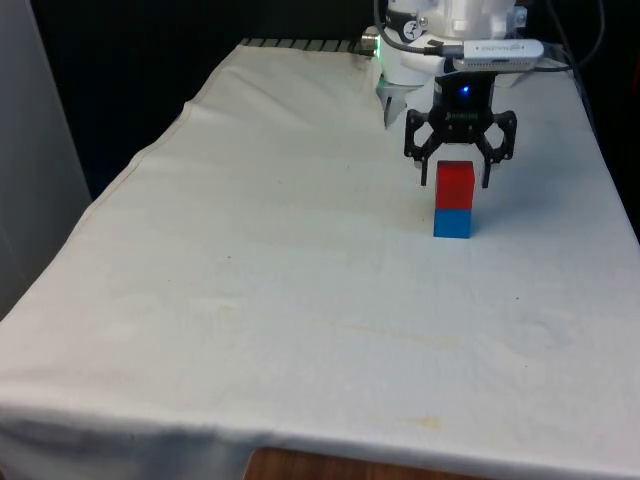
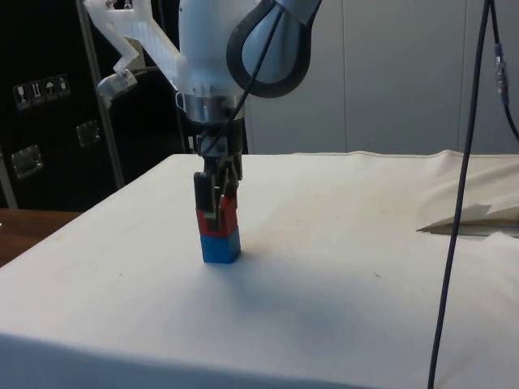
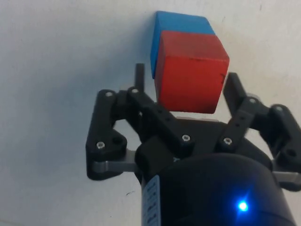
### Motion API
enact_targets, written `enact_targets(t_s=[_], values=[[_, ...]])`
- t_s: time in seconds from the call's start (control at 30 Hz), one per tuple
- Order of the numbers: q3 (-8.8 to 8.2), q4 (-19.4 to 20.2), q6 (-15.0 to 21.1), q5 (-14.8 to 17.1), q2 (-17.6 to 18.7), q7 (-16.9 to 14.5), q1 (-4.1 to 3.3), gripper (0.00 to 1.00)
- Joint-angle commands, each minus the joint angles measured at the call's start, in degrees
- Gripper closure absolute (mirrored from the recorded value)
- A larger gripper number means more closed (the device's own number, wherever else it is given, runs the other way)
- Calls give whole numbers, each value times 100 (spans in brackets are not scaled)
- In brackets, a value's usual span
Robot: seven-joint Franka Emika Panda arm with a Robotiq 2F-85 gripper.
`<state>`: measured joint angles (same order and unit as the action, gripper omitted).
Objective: Stack the two cubes.
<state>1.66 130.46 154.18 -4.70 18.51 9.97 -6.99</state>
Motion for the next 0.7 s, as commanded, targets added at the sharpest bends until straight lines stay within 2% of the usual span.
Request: enact_targets(t_s=[0.0,0.07,0.1,0.13,0.4,0.53,0.67], values=[[11,0,6,23,0,-17,11,26],[0,0,0,0,0,0,0,7],[11,0,6,23,0,-17,11,7],[11,0,6,23,0,-17,11,1],[0,-6,0,0,-11,0,0,0],[17,0,-229,34,-281,11,6,0],[0,-11,-338,0,-384,23,0,0]])
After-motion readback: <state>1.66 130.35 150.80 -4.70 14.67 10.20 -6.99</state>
